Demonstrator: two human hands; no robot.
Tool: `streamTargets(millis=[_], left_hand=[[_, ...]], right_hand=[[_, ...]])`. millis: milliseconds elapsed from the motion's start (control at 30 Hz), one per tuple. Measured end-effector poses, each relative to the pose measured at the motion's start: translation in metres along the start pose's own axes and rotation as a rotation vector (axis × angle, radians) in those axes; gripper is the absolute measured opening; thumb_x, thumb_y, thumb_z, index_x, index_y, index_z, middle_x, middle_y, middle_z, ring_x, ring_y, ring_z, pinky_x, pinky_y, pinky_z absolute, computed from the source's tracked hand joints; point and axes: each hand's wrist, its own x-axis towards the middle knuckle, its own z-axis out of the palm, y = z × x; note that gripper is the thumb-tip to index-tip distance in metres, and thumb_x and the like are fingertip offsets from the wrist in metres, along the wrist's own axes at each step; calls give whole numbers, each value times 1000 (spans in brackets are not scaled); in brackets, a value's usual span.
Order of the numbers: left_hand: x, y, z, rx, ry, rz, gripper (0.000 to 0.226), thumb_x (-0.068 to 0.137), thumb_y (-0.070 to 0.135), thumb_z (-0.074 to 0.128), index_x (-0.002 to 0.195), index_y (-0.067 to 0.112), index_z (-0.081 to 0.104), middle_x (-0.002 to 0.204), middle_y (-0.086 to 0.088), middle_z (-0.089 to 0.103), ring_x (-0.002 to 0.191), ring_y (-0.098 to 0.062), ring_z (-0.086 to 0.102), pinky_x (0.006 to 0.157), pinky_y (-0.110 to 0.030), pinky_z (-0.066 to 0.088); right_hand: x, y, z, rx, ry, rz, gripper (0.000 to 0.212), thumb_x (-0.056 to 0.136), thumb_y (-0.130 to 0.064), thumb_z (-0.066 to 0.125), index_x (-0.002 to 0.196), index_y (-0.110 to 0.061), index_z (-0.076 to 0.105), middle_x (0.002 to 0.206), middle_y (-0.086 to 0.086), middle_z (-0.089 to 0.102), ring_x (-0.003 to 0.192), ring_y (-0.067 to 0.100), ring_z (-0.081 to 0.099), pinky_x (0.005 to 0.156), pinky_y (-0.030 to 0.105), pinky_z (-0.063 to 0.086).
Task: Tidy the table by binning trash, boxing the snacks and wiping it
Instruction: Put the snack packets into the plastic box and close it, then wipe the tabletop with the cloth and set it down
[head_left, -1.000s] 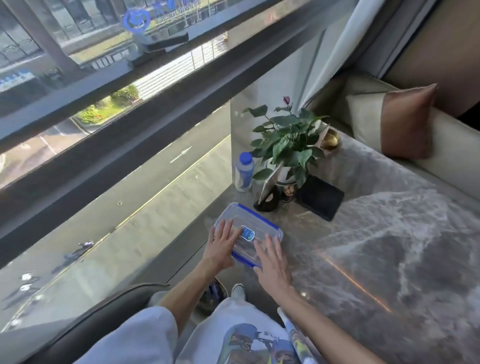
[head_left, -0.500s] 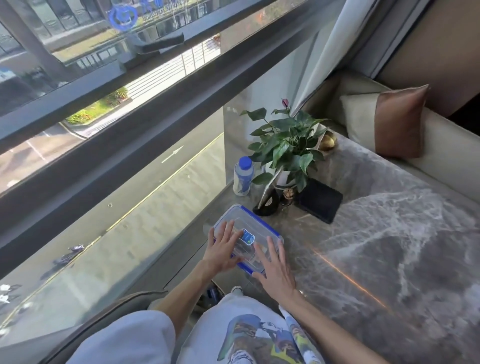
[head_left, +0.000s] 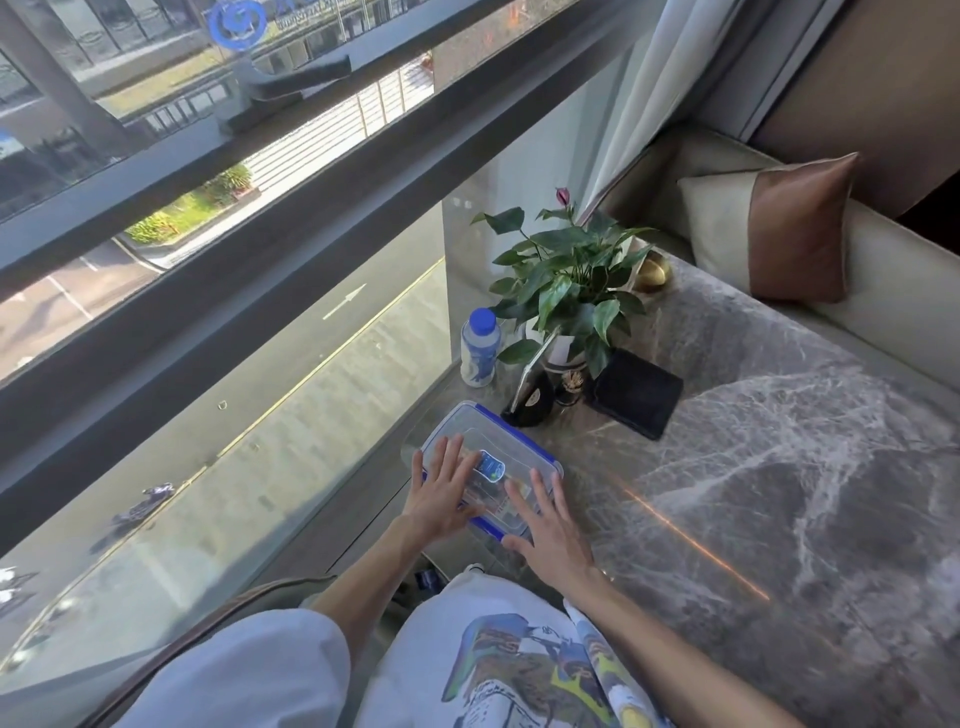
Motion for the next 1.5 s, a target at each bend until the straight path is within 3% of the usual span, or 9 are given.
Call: streamTargets(millis=[233, 400, 500, 567, 700, 833, 1100, 1300, 1500], left_hand=[[0, 7, -3, 42, -15, -43, 84, 89, 52, 53, 151, 31, 0, 161, -4, -16, 147, -27, -23, 116, -60, -11], [6, 30, -11, 87, -50, -149, 86, 82, 43, 66, 146, 26, 12, 160, -9, -6, 148, -33, -10, 116, -64, 1], [8, 49, -17, 99, -71, -216, 77, 80, 33, 69, 141, 21, 24, 156, -15, 12, 145, -35, 12, 113, -57, 20], [8, 65, -17, 138, -15, -228, 55, 84, 24, 61, 133, 17, 37, 142, -15, 37, 131, -34, 35, 105, -48, 34], [1, 123, -18, 210, 165, -85, 21, 91, 21, 46, 109, 17, 57, 110, -7, 65, 103, -30, 59, 77, -37, 38], [5, 201, -11, 201, 182, 57, 16, 89, 16, 43, 100, 15, 54, 107, -9, 64, 104, -31, 61, 81, -39, 44], [23, 333, 25, 257, 196, 265, 29, 96, 35, 40, 113, 21, 58, 118, -4, 65, 109, -27, 62, 89, -36, 46], [36, 360, 24, 292, 154, 296, 31, 97, 38, 39, 117, 22, 57, 117, -3, 65, 107, -28, 64, 89, -37, 46], [64, 330, -8, 192, 155, 175, 29, 97, 38, 40, 107, 18, 59, 113, -8, 68, 104, -33, 64, 82, -37, 48]], right_hand=[[-2, -5, -7, -68, -6, 27, 78, 91, -58, 42, 150, -38, -5, 159, 2, -20, 144, 30, -26, 122, 45, 11], [0, 0, -23, 21, -52, 4, 70, 92, -47, 51, 150, -40, 12, 162, 2, -3, 148, 30, -14, 119, 46, 16], [-3, 18, -43, 252, -17, -49, 51, 95, -37, 51, 145, -32, 38, 159, 5, 22, 148, 24, 11, 118, 37, 16], [-18, 42, -59, 361, 71, -61, 42, 96, -33, 51, 137, -23, 52, 150, 7, 41, 141, 20, 32, 114, 29, 24], [-69, 116, -85, 409, 250, 35, 32, 95, -39, 49, 120, -26, 65, 126, -4, 63, 115, 18, 58, 92, 30, 44], [-129, 203, -89, 394, 353, 173, 29, 94, -40, 52, 114, -25, 67, 120, -3, 66, 110, 21, 62, 87, 29, 45], [-249, 326, -61, 462, 513, 470, 31, 89, -32, 62, 115, -17, 68, 120, 3, 67, 112, 23, 62, 94, 28, 44], [-267, 339, -52, 491, 541, 545, 29, 87, -28, 65, 114, -17, 69, 118, 3, 69, 109, 25, 62, 93, 27, 45], [-193, 304, -70, 503, 463, 493, 36, 92, -36, 58, 120, -15, 65, 123, 4, 67, 117, 24, 59, 99, 32, 44]])
